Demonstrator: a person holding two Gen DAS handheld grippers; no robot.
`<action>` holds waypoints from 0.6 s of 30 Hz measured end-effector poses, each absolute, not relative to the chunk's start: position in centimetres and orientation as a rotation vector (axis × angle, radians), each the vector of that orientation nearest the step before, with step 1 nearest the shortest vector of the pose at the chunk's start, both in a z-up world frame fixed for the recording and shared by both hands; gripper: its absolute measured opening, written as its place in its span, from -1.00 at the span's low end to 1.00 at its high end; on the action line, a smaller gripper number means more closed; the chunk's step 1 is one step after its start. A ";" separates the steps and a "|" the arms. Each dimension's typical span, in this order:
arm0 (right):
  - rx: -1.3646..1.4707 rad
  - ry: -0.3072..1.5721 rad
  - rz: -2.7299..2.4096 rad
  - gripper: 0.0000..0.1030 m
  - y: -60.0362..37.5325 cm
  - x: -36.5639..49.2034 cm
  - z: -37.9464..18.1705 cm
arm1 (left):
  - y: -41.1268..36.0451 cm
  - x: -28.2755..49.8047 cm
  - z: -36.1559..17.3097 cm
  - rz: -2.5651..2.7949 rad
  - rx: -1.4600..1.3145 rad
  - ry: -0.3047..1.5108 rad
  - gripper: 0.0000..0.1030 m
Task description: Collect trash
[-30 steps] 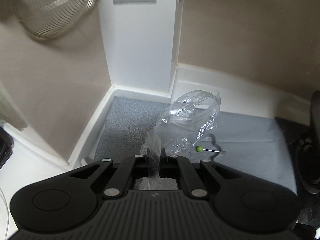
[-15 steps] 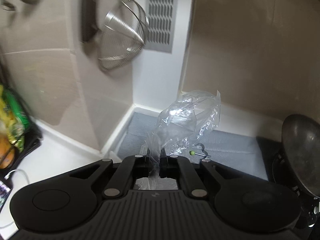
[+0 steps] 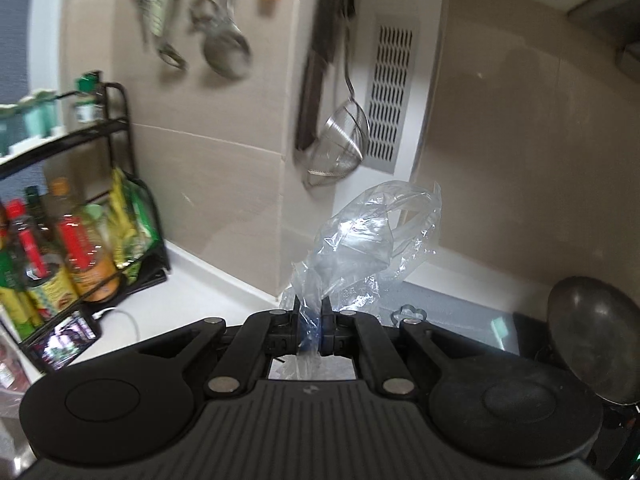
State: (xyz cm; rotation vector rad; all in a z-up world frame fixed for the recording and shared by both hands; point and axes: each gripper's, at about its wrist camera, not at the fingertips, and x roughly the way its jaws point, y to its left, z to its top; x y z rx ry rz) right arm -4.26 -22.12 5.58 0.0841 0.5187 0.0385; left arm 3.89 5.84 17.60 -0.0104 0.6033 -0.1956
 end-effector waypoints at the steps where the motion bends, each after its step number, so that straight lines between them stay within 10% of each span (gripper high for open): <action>1: 0.082 0.504 0.048 -0.75 -21.8 -4.8 6.3 | 6.6 2.7 18.0 -0.190 -0.013 0.592 -0.94; 18: 0.019 0.483 0.099 -0.75 -12.8 -17.5 12.6 | 17.0 -16.7 13.9 -0.254 -0.027 0.717 -0.94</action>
